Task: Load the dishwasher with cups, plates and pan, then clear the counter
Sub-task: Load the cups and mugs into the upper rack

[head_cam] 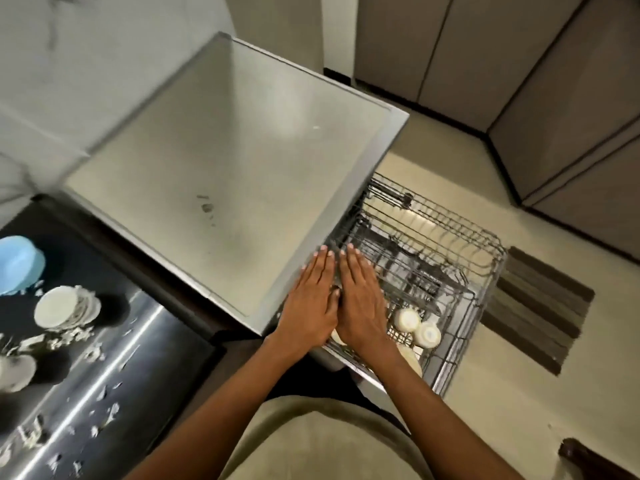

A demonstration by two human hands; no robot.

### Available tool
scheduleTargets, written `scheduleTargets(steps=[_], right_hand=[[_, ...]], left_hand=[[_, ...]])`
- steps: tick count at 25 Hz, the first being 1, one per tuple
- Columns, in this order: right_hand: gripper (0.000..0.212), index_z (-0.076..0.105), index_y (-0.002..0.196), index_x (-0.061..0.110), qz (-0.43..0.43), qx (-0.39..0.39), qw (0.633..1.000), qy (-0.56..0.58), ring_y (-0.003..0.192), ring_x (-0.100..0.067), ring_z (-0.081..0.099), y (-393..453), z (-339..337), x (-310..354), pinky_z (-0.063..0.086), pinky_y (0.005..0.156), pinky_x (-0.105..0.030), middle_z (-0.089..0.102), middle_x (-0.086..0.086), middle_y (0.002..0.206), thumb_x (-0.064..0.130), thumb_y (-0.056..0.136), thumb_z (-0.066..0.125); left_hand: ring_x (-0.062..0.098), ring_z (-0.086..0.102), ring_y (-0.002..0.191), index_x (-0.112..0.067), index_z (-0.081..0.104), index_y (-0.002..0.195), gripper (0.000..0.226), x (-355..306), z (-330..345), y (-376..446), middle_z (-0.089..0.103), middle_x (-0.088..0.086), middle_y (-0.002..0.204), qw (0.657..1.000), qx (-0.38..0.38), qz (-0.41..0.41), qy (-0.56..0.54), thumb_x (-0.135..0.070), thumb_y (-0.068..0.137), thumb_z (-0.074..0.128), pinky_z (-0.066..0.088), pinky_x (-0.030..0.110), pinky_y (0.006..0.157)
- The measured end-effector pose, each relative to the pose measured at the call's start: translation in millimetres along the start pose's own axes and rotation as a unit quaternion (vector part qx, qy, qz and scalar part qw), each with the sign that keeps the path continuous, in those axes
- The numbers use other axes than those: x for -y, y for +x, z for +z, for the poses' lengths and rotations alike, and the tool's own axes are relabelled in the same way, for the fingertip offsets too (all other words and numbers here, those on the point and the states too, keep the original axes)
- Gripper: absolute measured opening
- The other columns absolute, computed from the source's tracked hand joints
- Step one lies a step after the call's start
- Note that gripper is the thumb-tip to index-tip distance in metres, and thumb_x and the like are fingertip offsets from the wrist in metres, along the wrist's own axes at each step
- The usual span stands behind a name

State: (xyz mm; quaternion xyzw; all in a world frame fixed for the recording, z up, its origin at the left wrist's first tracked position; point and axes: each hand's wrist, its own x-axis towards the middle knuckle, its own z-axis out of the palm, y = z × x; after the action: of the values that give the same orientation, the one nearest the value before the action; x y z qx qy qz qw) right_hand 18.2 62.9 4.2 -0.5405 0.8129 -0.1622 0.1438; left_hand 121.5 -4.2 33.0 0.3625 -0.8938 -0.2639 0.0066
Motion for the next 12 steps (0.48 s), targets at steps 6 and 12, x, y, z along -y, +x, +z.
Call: scheduleTargets(steps=[6, 12], right_hand=[[0.062, 0.025, 0.157, 0.005, -0.141, -0.013, 0.990, 0.001, 0.154, -0.024, 0.016, 15, 7, 92, 0.018, 0.125, -0.041, 0.020, -0.013, 0.165, 0.024, 0.099, 0.037], [0.059, 0.036, 0.153, 0.006, -0.238, 0.005, 0.971, 0.024, 0.151, -0.024, 0.026, 14, 38, 196, 0.026, 0.123, -0.042, 0.030, -0.012, 0.162, 0.024, 0.097, 0.035]], left_hand=[[0.009, -0.008, 0.152, -0.017, -0.003, 0.158, 0.068, 54, -50, -62, -0.006, -0.001, 0.166, 0.988, -0.104, -0.102, -0.041, -0.041, 0.098, 0.017, 0.003, 0.034, 0.125], [0.010, -0.002, 0.153, -0.013, 0.009, 0.159, 0.067, 122, -93, -135, 0.002, -0.001, 0.166, 0.967, -0.188, -0.160, -0.071, -0.038, 0.099, 0.026, 0.003, 0.031, 0.125]])
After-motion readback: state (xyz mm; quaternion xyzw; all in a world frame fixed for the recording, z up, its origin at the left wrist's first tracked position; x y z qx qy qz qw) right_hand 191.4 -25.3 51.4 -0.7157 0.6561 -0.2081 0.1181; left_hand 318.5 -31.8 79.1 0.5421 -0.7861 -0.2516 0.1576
